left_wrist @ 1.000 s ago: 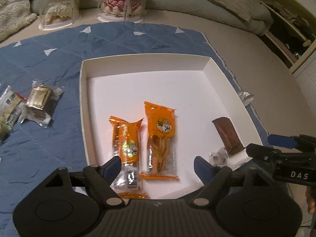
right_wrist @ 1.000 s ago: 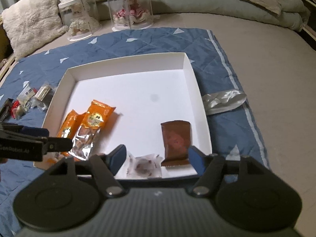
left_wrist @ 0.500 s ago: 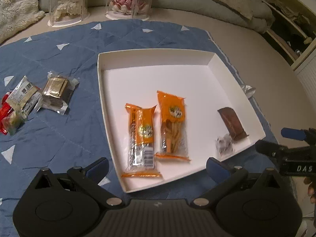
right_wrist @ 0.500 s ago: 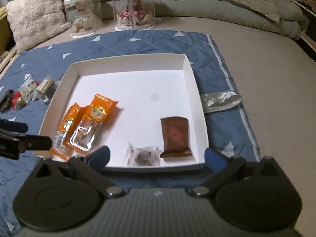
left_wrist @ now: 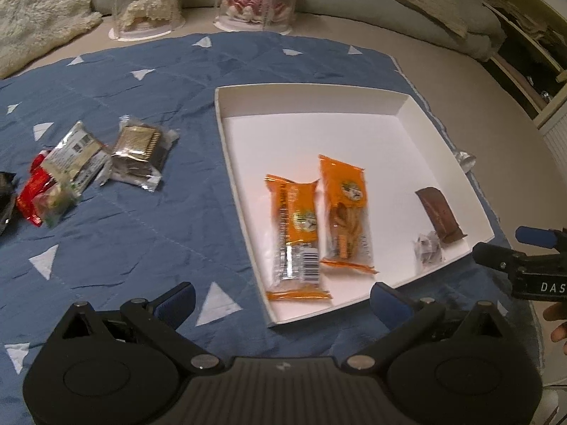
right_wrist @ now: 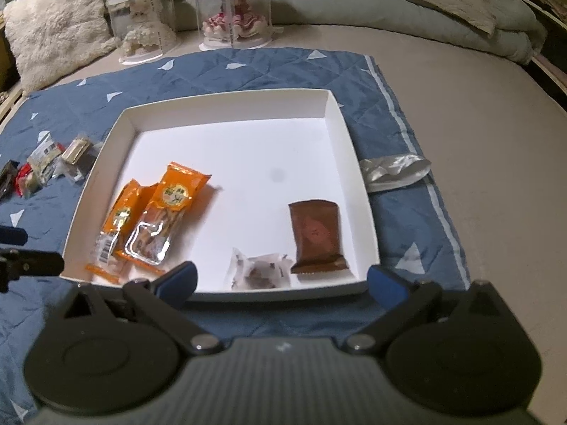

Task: Organize snacks
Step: 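Move both tools back from the tray toward the snack pile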

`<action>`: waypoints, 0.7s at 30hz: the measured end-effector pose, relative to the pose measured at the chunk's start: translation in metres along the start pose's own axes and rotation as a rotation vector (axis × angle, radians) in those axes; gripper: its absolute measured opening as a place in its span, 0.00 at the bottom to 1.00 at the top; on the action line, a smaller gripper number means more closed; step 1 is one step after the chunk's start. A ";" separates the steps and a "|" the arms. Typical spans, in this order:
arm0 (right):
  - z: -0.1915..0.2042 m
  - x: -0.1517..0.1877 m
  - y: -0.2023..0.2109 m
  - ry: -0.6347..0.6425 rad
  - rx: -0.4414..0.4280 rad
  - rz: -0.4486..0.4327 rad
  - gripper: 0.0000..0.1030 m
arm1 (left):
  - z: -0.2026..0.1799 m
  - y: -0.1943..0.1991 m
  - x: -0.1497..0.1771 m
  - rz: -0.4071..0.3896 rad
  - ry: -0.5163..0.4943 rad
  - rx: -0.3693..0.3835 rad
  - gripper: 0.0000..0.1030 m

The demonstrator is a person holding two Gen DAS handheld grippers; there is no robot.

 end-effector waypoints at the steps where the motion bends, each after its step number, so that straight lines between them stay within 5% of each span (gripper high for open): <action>1: 0.002 0.000 -0.001 0.003 -0.004 -0.001 1.00 | 0.003 0.001 0.000 -0.002 0.004 -0.003 1.00; 21: 0.116 -0.017 -0.021 0.114 -0.147 -0.004 1.00 | 0.128 0.045 0.018 -0.025 0.135 -0.162 1.00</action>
Point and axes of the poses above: each gripper's, at about its wrist camera, not at the fingertips, and y roughly against the way its jaws point, z to its left, x to its underside, the point moved 6 cm from there along -y, roughly the way its jaws point, and after that the axes turned 12 degrees about -z, right-handed, at the moved point
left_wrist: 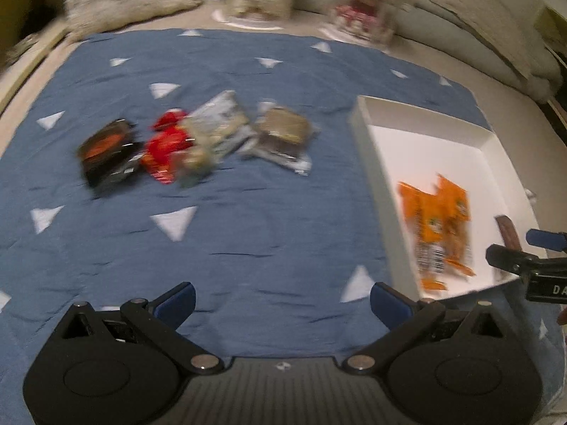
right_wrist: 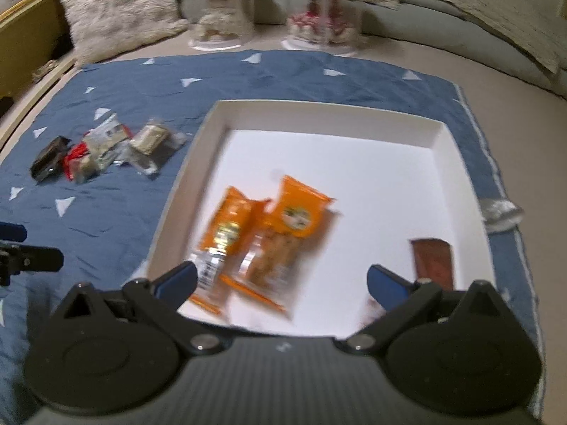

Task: Organize snacks
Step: 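Move both tools back from the tray toward the snack pile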

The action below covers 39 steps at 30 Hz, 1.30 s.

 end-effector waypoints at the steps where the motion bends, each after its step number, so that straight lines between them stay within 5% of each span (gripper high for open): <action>1: 0.005 -0.002 -0.001 0.004 -0.006 0.000 1.00 | 0.008 0.002 0.000 -0.004 0.012 -0.010 1.00; 15: 0.076 -0.030 -0.024 0.020 -0.096 -0.043 1.00 | 0.089 0.019 -0.010 -0.073 0.169 -0.112 1.00; 26: 0.123 -0.066 -0.042 -0.092 -0.208 -0.169 1.00 | 0.139 0.010 -0.041 -0.263 0.440 -0.109 1.00; 31: 0.141 -0.076 -0.062 -0.130 -0.270 -0.206 0.99 | 0.157 -0.004 -0.056 -0.328 0.476 -0.113 1.00; 39: 0.181 -0.085 -0.088 0.036 -0.405 -0.265 0.80 | 0.175 -0.037 -0.069 -0.330 0.562 -0.108 1.00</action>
Point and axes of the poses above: each gripper's, at about its wrist camera, not at the fingertips, and y roughly against the way its jaws point, z to its left, x to its underside, the point moved 6 cm from there along -y, roughly the way its jaws point, and after that the axes turned 12 degrees about -z, right-handed, at the moved point
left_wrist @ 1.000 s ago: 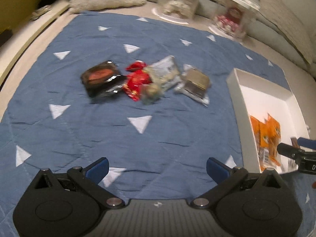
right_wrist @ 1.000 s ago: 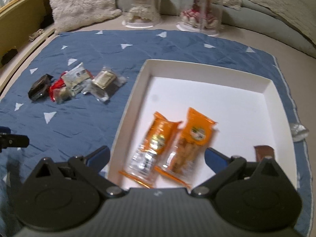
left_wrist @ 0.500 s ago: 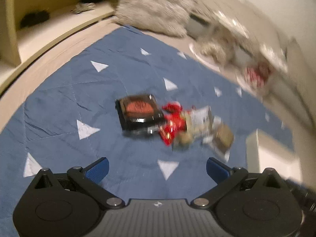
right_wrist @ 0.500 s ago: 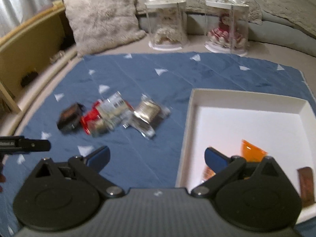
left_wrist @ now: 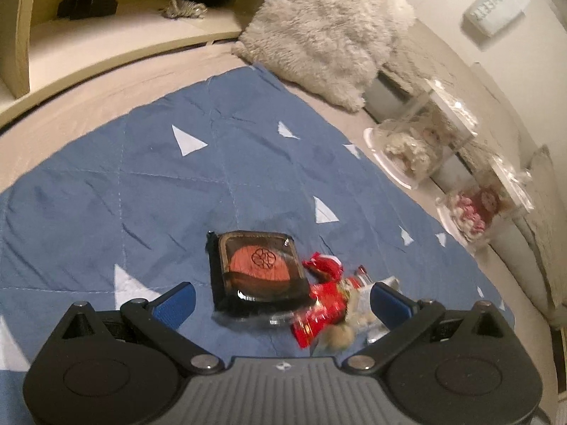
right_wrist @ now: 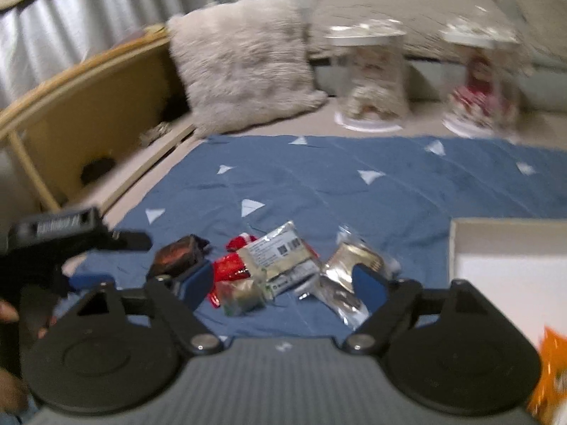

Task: Organize snacks
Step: 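Move both tools back from the tray toward the snack pile, then grasp the dark round-lidded packet with the left tool while the right tool grasps a small clear packet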

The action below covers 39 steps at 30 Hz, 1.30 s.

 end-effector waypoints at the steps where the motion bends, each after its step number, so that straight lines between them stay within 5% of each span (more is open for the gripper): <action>1: 0.005 0.003 -0.006 0.040 -0.025 0.011 0.77 | 0.001 -0.006 0.000 0.004 0.007 -0.023 1.00; 9: 0.031 0.025 -0.042 0.278 -0.133 0.019 0.72 | 0.007 -0.041 0.006 0.049 0.056 -0.121 1.00; 12: 0.032 0.032 -0.056 0.311 -0.158 0.033 0.62 | 0.008 -0.047 0.009 0.061 0.052 -0.149 1.00; 20: 0.036 0.046 -0.087 0.223 -0.228 0.070 0.60 | 0.004 -0.052 0.012 0.069 0.100 -0.210 0.99; 27: 0.034 0.050 -0.097 0.177 -0.177 0.085 0.60 | 0.006 -0.053 0.014 0.062 0.106 -0.265 0.94; 33: 0.025 0.050 -0.097 0.112 -0.161 0.114 0.60 | 0.010 -0.049 0.013 0.038 0.126 -0.278 0.78; 37: 0.030 0.050 -0.097 0.145 -0.172 0.133 0.48 | 0.005 -0.049 0.013 0.041 0.095 -0.244 0.63; 39: 0.033 0.050 -0.096 0.171 -0.171 0.140 0.45 | 0.001 -0.047 0.013 0.043 0.068 -0.238 0.63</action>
Point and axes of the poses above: each gripper's, at about its wrist camera, not at the fingertips, and y roughly against the way its jaws point, z to its left, x to its underside, the point moved 6 cm from there along -y, roughly the way its jaws point, and after that the axes turned 12 degrees about -z, right-handed, at the moved point
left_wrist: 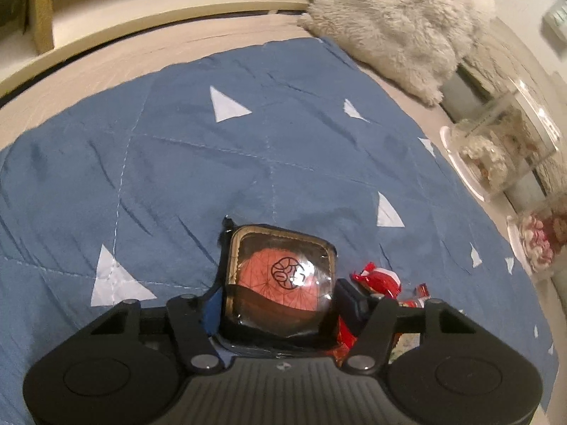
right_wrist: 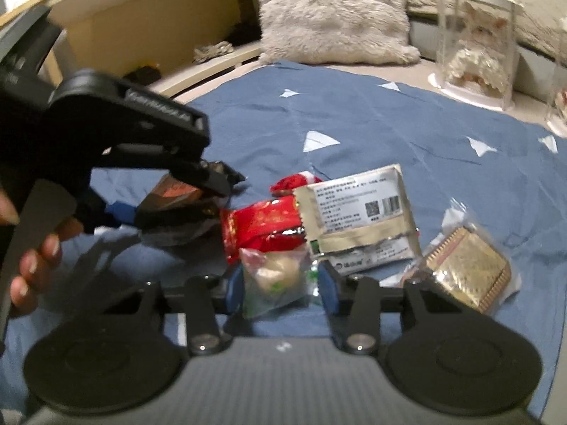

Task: Organize snacks
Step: 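Grasp the dark round-lidded packet with the left tool while the right tool grasps a small clear packet, then carry the dark packet and clear packet with both tools over the white tray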

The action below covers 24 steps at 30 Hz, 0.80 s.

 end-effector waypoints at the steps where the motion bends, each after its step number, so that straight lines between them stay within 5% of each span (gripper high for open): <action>1: 0.000 -0.001 0.000 0.000 -0.002 0.001 0.40 | -0.002 0.001 0.000 0.000 -0.013 0.004 0.62; 12: -0.011 -0.017 0.029 -0.063 0.047 0.012 0.35 | -0.012 0.044 -0.002 -0.031 -0.102 0.070 0.62; 24: -0.033 -0.040 0.100 -0.199 0.146 -0.069 0.35 | -0.040 0.123 0.008 -0.092 -0.337 0.172 0.62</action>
Point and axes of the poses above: each gripper's, at about its wrist camera, not at the fingertips, and y roughly against the way its jaws point, z to its left, x to its underside, the point moved 6 cm from there along -y, roughly the way its jaws point, and after that the axes turned 12 degrees about -z, right-handed, at the moved point
